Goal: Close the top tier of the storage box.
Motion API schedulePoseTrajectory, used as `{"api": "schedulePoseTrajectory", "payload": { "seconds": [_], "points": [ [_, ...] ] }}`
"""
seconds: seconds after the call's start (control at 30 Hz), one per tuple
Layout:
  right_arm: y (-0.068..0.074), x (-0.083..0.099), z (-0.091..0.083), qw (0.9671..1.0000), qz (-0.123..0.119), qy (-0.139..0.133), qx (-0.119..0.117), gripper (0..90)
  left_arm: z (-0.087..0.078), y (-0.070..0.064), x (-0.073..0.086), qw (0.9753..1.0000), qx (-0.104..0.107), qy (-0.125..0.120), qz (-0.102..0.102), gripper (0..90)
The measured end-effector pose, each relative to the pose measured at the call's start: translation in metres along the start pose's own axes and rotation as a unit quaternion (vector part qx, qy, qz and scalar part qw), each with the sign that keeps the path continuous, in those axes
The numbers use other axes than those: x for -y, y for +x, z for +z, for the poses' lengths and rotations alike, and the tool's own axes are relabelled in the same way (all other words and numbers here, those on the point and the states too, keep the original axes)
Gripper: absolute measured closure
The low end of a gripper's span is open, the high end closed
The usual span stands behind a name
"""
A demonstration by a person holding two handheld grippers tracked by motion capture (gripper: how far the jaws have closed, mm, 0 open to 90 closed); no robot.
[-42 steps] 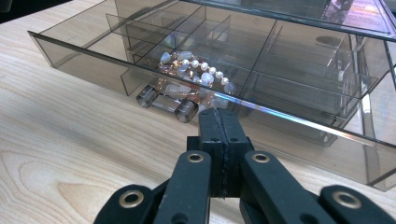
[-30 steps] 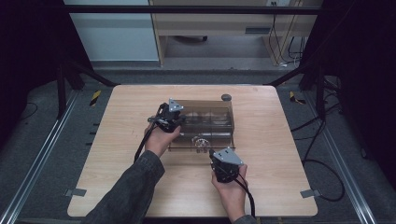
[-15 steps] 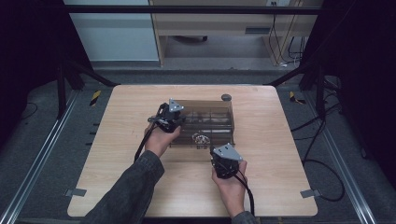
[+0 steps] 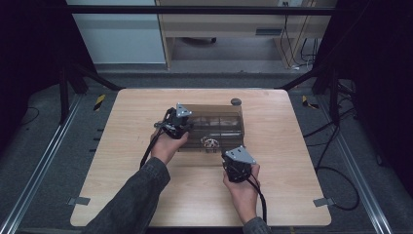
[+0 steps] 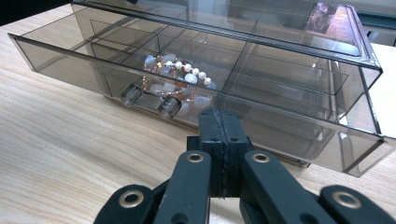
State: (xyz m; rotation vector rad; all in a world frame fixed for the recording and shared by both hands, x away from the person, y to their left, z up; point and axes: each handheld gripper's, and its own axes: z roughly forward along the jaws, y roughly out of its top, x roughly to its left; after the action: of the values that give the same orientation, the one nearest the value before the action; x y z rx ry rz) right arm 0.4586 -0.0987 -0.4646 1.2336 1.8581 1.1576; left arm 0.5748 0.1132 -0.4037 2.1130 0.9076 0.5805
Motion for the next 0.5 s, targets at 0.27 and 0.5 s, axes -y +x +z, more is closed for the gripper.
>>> {"api": "schedulePoseTrajectory", "payload": {
  "seconds": [0.27,0.5],
  "points": [
    [0.0017,-0.0014,0.0052,1.0,-0.008,0.002,-0.002,90.0,-0.0006,-0.001,-0.0001,1.0,-0.001,0.001,0.0,90.0],
    [0.0025,-0.0034,0.0069,1.0,-0.002,0.003,-0.003,90.0,-0.0005,-0.0009,0.0007,1.0,0.0,-0.002,-0.005,90.0]
  ]
}}
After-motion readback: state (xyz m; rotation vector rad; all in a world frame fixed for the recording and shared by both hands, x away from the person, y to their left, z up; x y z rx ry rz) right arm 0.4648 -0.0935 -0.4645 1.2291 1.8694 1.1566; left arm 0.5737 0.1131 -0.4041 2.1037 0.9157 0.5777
